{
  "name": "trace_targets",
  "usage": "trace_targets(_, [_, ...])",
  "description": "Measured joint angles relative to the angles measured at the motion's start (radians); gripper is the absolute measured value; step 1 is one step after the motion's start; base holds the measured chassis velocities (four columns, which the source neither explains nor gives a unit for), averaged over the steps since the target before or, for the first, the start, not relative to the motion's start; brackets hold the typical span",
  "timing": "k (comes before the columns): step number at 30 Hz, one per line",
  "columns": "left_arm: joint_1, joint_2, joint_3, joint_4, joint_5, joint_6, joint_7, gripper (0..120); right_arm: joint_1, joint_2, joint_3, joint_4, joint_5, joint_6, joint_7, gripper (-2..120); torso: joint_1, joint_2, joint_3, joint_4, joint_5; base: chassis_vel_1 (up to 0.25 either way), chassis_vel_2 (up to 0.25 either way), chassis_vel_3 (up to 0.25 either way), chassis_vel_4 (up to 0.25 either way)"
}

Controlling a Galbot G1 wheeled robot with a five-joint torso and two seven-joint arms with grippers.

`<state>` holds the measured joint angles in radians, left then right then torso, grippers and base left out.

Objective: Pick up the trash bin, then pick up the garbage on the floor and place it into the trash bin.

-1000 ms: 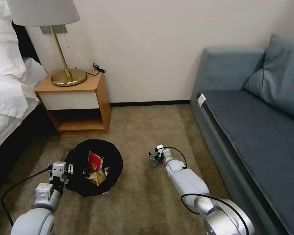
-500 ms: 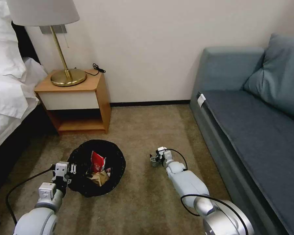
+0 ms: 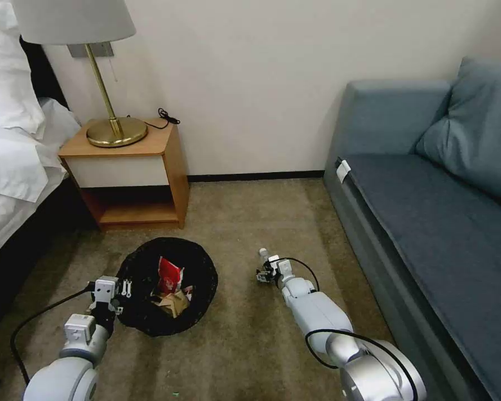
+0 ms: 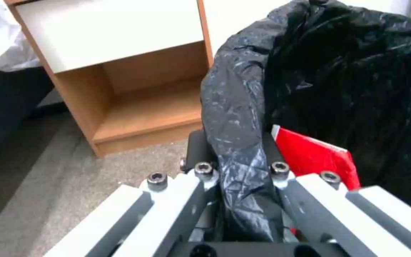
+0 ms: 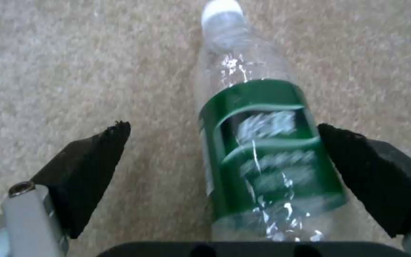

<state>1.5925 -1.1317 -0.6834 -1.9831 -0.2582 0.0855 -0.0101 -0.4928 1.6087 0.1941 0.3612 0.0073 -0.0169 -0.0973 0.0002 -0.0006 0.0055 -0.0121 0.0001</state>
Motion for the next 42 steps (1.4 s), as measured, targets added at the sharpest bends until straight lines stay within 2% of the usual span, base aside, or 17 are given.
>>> trace_targets(17, [-0.005,0.007,0.001,-0.015,-0.025,0.0,0.0,5,-0.003,-0.015,0.029,-0.019,-0.01,0.0,-0.048,100,0.0,0.0,0.0,0.0,0.0,0.0,0.0,0.0,0.0])
trace_targets(24, [-0.006,0.007,0.002,-0.015,-0.028,0.0,-0.001,5,-0.003,-0.013,0.035,-0.026,-0.008,0.004,-0.061,85,0.0,0.0,0.0,0.0,0.0,0.0,0.0,0.0,0.0])
trace_targets(26, [-0.006,0.006,0.001,-0.015,-0.028,0.0,-0.001,5,-0.003,-0.013,0.035,-0.027,-0.008,0.006,-0.067,71,0.0,0.0,0.0,0.0001,0.0,0.0,0.0,0.0,0.0])
trace_targets(30, [-0.006,0.005,0.001,-0.014,-0.029,0.0,-0.001,5,-0.002,-0.013,0.035,-0.028,-0.008,0.007,-0.07,63,0.0,0.0,0.0,0.0,0.0,0.0,0.0,0.0,0.0])
trace_targets(32, [-0.006,0.003,0.0,-0.012,-0.029,0.0,-0.001,5,-0.002,-0.014,0.034,-0.029,-0.008,0.008,-0.074,50,0.0,0.0,0.0,0.0,0.0,0.0,0.0,0.0,0.0])
trace_targets(33, [-0.006,0.003,0.0,-0.012,-0.029,0.0,-0.001,5,-0.002,-0.014,0.034,-0.029,-0.008,0.008,-0.074,50,0.0,0.0,0.0,0.0,0.0,0.0,0.0,0.0,0.0])
trace_targets(35, [-0.006,0.003,0.0,-0.011,-0.029,-0.001,-0.001,5,-0.001,-0.014,0.034,-0.031,-0.007,0.008,-0.076,41,0.0,0.0,0.0,0.0,-0.0001,0.0,0.0,0.0,0.0])
trace_targets(42, [-0.011,0.004,0.0,-0.01,-0.029,0.0,-0.002,5,0.0,-0.014,0.033,-0.031,-0.007,0.01,-0.079,29,0.0,0.0,0.0,0.0,0.0,0.0,0.0,0.0,0.0])
